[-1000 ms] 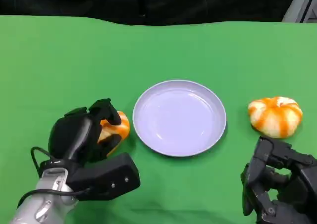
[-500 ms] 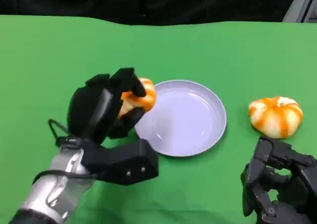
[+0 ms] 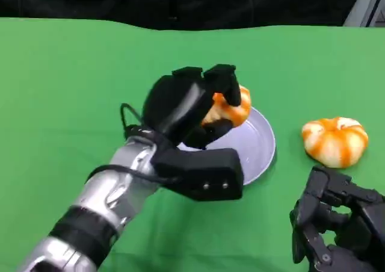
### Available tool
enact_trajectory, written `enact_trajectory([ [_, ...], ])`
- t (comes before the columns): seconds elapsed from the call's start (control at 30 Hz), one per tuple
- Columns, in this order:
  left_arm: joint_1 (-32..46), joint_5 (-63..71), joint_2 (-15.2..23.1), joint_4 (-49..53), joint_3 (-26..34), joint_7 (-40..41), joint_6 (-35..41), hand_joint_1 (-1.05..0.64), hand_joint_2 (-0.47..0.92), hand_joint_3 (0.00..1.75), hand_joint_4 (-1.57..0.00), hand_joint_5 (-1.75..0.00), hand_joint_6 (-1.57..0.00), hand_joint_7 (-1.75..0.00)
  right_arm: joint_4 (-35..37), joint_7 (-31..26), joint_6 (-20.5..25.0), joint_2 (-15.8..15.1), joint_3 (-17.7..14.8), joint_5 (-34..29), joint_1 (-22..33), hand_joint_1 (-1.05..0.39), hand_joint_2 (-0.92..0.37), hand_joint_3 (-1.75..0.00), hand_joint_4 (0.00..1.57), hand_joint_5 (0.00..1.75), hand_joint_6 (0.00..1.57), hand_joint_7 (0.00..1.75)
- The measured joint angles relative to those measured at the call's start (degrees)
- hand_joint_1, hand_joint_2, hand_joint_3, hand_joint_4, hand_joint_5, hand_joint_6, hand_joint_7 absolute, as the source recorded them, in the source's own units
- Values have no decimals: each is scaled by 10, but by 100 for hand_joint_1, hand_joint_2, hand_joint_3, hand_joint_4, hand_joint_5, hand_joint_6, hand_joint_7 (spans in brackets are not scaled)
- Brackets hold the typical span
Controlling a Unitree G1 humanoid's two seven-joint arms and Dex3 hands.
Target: Grasp the bread from the table and place it into the plate.
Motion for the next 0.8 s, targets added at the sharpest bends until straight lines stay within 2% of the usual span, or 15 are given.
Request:
enact_trajectory([
  [0.17,-28,1,-17,74,-10,2,-10,-17,88,37,-80,-175,-59,-169,-12,-7,0,0,10,-4,5,-11,-64,-106,81,175,69,163],
  [0.23,-32,2,-17,96,-13,6,-16,-13,86,39,-78,-175,-72,-141,-12,-9,0,0,12,-6,5,-12,-64,-106,82,175,69,162],
  [0.27,-32,1,-17,108,-14,6,-19,-13,86,39,-77,-175,-76,-135,-12,-9,0,0,13,-7,5,-13,-64,-106,82,175,70,162],
  [0.33,-32,0,-17,130,-15,5,-26,-13,88,39,-79,-158,-86,-101,-13,-10,-2,1,14,-7,5,-13,-62,-108,82,175,71,160],
  [0.37,-32,-4,-16,140,-15,1,-30,-13,88,38,-80,-153,-90,-91,-13,-9,-2,1,15,-7,5,-13,-62,-109,82,175,71,159],
  [0.47,-32,-6,-13,159,-15,-6,-34,-13,89,37,-80,-148,-94,-80,-13,-9,-6,2,15,-7,5,-13,-61,-110,82,175,71,159],
  [0.5,-32,-7,-12,163,-15,-7,-36,-25,91,34,-77,-110,-89,-57,-13,-9,-7,2,15,-7,5,-14,-60,-111,82,175,71,159],
  [0.53,-32,-8,-11,164,-15,-13,-36,-38,91,31,-79,-60,-86,-26,-13,-9,-7,2,15,-7,5,-14,-60,-112,82,175,72,159],
  [0.57,-32,-9,-9,161,-15,-26,-33,-43,92,30,-81,-41,-86,-15,-13,-8,-8,2,15,-7,5,-14,-60,-112,82,175,72,159],
  [0.6,-32,-9,-7,156,-15,-41,-28,-46,92,30,-82,-31,-86,-9,-13,-7,-9,2,15,-7,5,-14,-60,-112,82,175,72,159],
  [0.63,-32,-9,-6,151,-15,-52,-23,-63,92,37,-55,-13,-67,-4,-13,-7,-9,2,15,-6,5,-14,-60,-113,82,175,71,158],
  [0.67,-31,-10,-3,142,-15,-65,-19,-69,92,40,-46,-7,-60,-2,-13,-6,-9,2,15,-6,5,-13,-60,-113,81,175,71,158],
  [0.73,-30,-11,2,122,-15,-94,-11,-81,92,46,-20,-1,-45,0,-13,-5,-10,2,15,-6,5,-12,-60,-113,81,175,72,158],
  [0.8,-27,-13,8,102,-15,-117,-5,-89,92,54,-6,0,-35,0,-13,-5,-10,2,14,-3,5,-12,-60,-113,81,175,72,158],
])
